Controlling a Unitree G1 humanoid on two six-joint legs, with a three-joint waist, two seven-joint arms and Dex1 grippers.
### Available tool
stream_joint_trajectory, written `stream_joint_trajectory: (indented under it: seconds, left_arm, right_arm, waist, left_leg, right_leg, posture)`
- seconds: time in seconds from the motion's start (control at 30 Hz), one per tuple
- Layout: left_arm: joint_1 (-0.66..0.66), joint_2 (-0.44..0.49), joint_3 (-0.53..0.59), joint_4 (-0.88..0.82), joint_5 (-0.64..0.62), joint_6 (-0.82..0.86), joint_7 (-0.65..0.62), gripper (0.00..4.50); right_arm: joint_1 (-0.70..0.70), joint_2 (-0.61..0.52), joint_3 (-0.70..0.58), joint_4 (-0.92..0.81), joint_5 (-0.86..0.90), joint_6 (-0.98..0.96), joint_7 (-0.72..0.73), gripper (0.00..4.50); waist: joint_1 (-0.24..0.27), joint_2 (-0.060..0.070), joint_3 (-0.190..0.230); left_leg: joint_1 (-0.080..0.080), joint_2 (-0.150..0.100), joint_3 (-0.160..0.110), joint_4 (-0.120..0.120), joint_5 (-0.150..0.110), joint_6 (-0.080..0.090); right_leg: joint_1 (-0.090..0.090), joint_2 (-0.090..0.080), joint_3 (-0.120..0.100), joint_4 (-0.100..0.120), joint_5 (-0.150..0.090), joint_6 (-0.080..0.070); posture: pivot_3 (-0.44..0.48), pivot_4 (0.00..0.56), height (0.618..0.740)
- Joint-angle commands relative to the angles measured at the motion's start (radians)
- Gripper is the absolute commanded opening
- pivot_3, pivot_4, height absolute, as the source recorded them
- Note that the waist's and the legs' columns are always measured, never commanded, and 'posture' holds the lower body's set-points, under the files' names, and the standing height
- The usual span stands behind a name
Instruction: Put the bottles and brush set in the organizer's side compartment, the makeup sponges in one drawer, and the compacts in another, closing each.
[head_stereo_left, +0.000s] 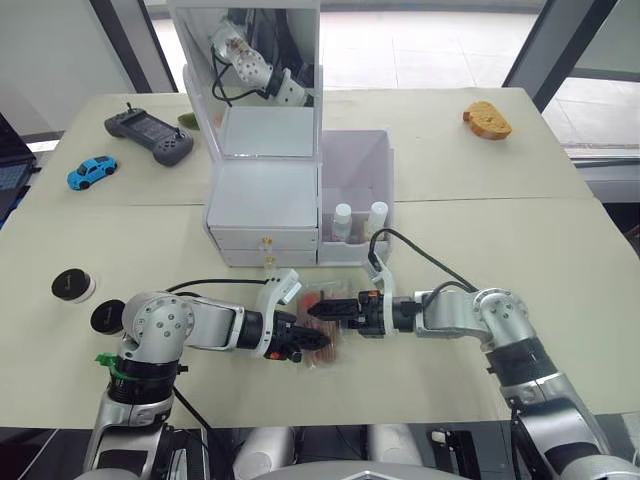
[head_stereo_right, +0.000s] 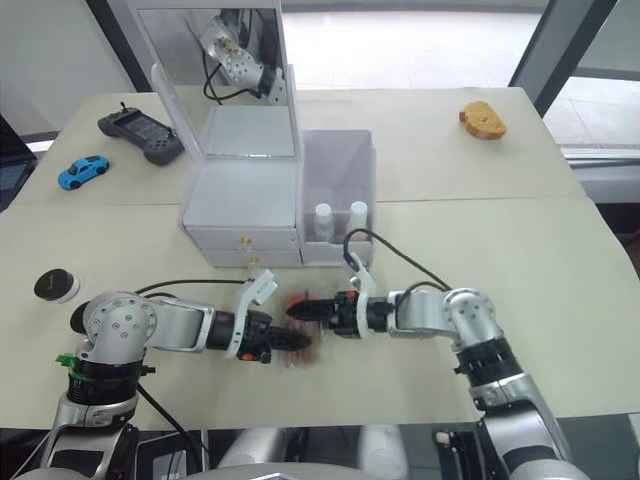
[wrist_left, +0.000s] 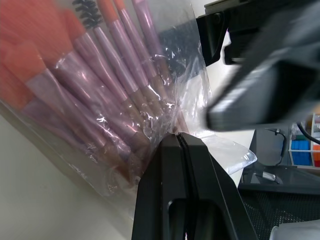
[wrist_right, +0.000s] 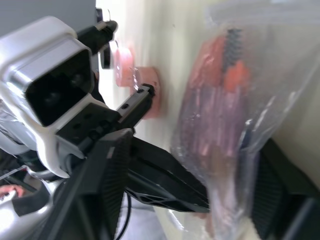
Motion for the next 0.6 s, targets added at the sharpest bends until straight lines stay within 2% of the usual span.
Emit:
stream_joint_trajectory:
  seconds: [0.03,0.1,0.23,0.27,0.33,0.43,0.5,0.6]
  left_arm:
    - [0.017,0.008,0.009,-0.003,0.015,0.012,0.045,0.0]
    - [0.02,0.013,0.016,-0.006,0.016,0.012,0.047,0.0]
    - [0.028,0.015,0.026,-0.016,0.013,0.012,0.055,0.0]
    - [0.028,0.015,0.029,-0.017,0.016,0.012,0.06,0.0]
    - [0.022,0.029,0.032,-0.017,0.024,0.012,0.058,0.0]
    - [0.002,0.045,0.064,-0.007,-0.003,0.012,0.039,0.0]
    - [-0.021,0.051,0.113,-0.003,-0.066,0.012,0.001,0.0]
    - [-0.057,0.115,0.193,-0.019,-0.206,0.012,-0.106,0.0]
  right_arm:
    - [-0.008,0.01,0.017,0.065,-0.122,0.087,0.073,1.82]
    - [-0.02,0.011,-0.001,0.089,-0.172,0.11,0.115,1.12]
    - [-0.021,0.02,-0.043,0.097,-0.238,0.148,0.17,0.04]
    - [-0.018,0.023,-0.054,0.089,-0.257,0.152,0.182,0.01]
    - [-0.007,0.031,-0.085,0.066,-0.282,0.15,0.197,0.01]
    - [0.014,0.038,-0.133,0.012,-0.293,0.158,0.208,0.01]
    - [0.034,0.028,-0.158,-0.059,-0.301,0.158,0.213,0.01]
    - [0.078,-0.012,-0.222,-0.239,-0.293,0.126,0.247,0.01]
  waist:
    - [0.0,0.0,-0.001]
    - [0.0,-0.001,-0.006]
    - [0.011,-0.005,-0.014]
    - [0.015,-0.005,-0.014]
    - [0.022,-0.006,-0.015]
    - [0.022,-0.006,-0.015]
    - [0.022,-0.006,-0.015]
    - [0.025,-0.005,-0.014]
  left_leg:
    - [0.0,0.0,0.0,0.0,0.0,0.0]
    - [0.0,0.0,0.0,0.0,0.0,0.0]
    - [0.004,0.0,-0.003,0.0,0.0,0.0]
    - [0.008,0.0,-0.004,-0.001,0.0,0.0]
    - [0.016,0.0,-0.005,-0.007,-0.001,0.0]
    - [0.015,0.0,-0.004,-0.008,-0.001,0.0]
    - [0.014,0.0,-0.004,-0.008,-0.001,0.0]
    - [0.011,0.0,-0.004,-0.009,-0.001,0.0]
  right_leg:
    - [0.0,0.0,0.0,0.0,0.0,0.0]
    - [0.0,0.0,0.001,0.0,0.0,0.0]
    - [0.006,0.001,0.001,-0.003,0.001,-0.001]
    - [0.013,0.003,0.001,-0.008,0.001,-0.002]
    - [0.016,0.005,0.001,-0.016,0.003,-0.001]
    - [0.017,0.005,0.003,-0.016,0.004,-0.001]
    - [0.016,0.005,0.005,-0.015,0.004,-0.001]
    - [0.012,0.005,0.005,-0.016,0.004,-0.001]
  posture:
    - [0.0,0.15,0.734]
    - [0.0,0.15,0.734]
    - [0.0,0.15,0.734]
    - [0.0,0.15,0.734]
    - [0.0,0.15,0.734]
    - [0.0,0.15,0.734]
    - [0.0,0.15,0.734]
    - [0.0,0.15,0.734]
